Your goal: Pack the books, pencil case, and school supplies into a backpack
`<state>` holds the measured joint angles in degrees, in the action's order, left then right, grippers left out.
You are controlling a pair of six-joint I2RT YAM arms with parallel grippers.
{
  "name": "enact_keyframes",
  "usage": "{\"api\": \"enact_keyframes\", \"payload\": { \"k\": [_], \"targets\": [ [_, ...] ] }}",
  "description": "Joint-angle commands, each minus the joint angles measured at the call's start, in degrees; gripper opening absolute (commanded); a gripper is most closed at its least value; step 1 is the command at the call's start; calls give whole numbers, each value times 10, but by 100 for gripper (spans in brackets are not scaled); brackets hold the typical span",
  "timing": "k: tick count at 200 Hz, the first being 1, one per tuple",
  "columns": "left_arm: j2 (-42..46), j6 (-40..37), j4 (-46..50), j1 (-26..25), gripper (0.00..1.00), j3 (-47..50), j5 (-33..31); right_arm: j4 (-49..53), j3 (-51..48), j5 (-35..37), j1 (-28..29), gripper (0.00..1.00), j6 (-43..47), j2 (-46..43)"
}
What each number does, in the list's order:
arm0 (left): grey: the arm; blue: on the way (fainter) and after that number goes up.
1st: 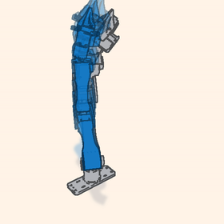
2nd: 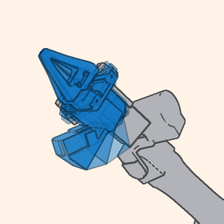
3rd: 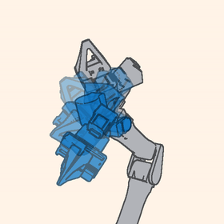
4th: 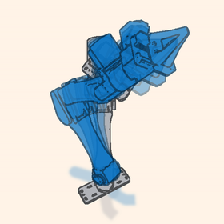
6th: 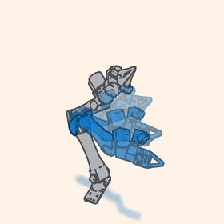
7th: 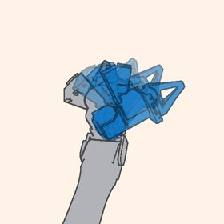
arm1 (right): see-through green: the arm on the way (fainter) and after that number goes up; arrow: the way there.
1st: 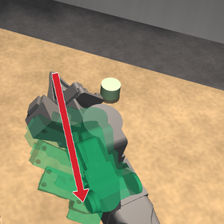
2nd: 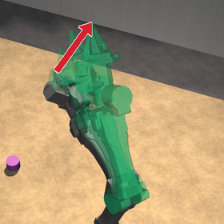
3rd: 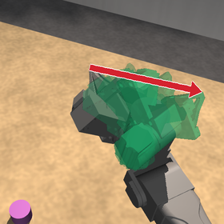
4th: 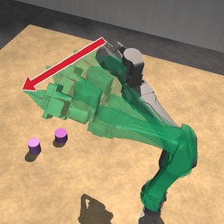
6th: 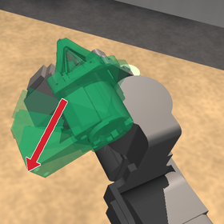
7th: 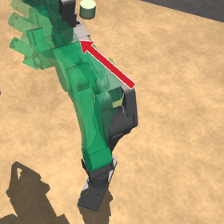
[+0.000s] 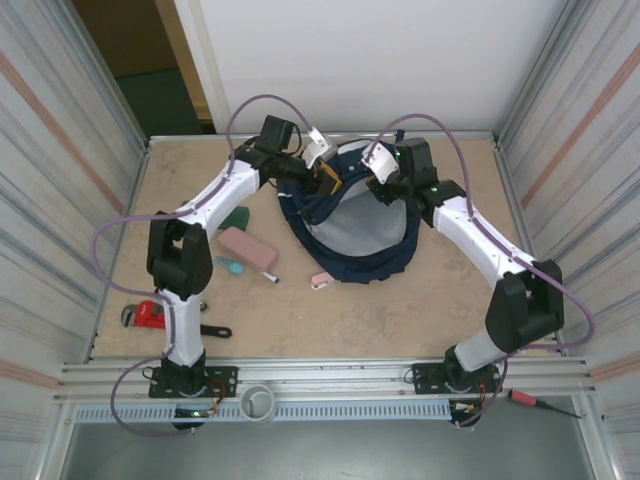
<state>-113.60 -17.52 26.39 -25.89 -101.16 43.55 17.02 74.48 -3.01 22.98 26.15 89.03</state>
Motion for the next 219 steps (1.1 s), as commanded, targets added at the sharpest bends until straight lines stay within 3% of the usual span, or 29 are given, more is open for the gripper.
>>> {"api": "enact_keyframes", "payload": {
  "k": [1, 20, 37, 63, 103, 146, 219],
  "targets": [
    [93, 79, -65, 0, 49, 82, -134, 68, 40, -10, 10, 5, -77, 26],
    [175, 167, -115, 20, 61, 189, -278, 86, 41, -2, 10, 3, -120, 29],
    [240, 266, -113, 67, 68, 272, -383, 91, 37, 2, 9, 1, -155, 23],
    [316, 372, -80, 152, 72, 380, -409, 80, 27, -19, 0, 0, -201, 12],
    [376, 414, -28, 126, 93, 481, -489, 59, 10, -52, -16, 0, -217, 8],
    [346, 464, -52, 116, 97, 535, -436, 37, -11, -82, -27, 0, -219, 1],
    [244, 464, -91, 103, 96, 492, -408, 29, -30, -95, -32, 0, -220, -11]
  ]
}}
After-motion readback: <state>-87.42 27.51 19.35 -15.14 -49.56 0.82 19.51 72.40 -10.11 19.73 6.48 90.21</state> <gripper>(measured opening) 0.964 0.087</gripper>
